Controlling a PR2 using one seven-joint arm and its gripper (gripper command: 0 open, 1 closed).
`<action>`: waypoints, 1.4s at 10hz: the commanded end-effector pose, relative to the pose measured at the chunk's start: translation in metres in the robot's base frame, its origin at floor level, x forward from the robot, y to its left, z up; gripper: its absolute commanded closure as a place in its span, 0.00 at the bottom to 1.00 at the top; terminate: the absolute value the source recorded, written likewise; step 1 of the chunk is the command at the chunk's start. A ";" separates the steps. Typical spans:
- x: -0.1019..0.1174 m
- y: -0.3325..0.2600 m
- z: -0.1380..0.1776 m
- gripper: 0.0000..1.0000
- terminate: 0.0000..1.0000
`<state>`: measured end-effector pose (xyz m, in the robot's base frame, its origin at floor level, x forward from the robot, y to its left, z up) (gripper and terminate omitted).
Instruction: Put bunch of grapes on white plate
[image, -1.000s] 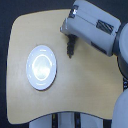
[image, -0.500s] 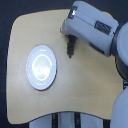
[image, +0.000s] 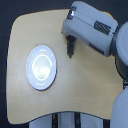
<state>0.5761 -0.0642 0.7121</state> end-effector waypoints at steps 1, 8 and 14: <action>0.001 0.006 0.007 1.00 0.00; 0.002 0.003 0.012 1.00 0.00; 0.007 0.021 0.052 1.00 0.00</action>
<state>0.5804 -0.0593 0.7281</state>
